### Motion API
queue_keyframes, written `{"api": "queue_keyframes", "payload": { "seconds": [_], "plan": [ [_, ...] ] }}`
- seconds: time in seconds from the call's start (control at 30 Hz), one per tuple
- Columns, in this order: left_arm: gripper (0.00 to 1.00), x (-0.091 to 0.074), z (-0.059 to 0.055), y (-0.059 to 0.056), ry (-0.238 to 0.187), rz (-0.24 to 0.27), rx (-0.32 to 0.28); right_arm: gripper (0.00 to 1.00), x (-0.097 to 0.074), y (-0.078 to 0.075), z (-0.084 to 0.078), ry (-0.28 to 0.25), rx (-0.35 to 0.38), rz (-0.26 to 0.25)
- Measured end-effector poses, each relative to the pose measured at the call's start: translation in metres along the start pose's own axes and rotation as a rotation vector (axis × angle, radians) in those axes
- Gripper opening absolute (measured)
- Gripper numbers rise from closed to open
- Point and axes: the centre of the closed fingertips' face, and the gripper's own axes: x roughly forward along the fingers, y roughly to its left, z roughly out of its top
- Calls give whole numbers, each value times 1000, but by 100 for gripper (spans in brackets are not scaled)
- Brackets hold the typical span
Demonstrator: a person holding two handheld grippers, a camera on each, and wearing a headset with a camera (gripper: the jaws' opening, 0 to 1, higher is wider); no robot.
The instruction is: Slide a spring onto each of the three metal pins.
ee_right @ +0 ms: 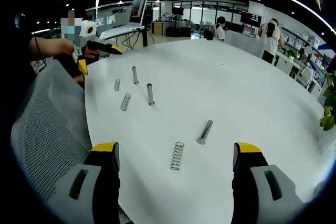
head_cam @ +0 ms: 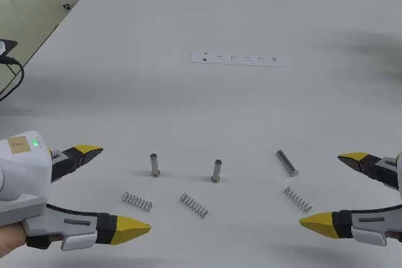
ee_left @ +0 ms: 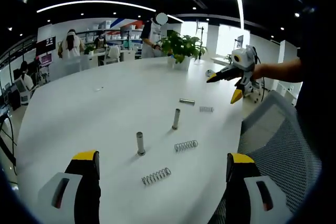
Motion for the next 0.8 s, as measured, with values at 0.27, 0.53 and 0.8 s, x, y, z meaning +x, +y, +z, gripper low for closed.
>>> {"api": "queue_keyframes", "payload": {
  "seconds": [0.27,0.53,0.8],
  "plan": [
    [98,-1,0,0,-3,9,-8,88,-1,0,-1,3,-1,-1],
    [98,-1,-3,-3,3,2,-8,88,1,2,-3,5,-1,4],
    [98,-1,-3,0,0,6,-11,88,0,4,1,-1,5,-2]
  ]
}}
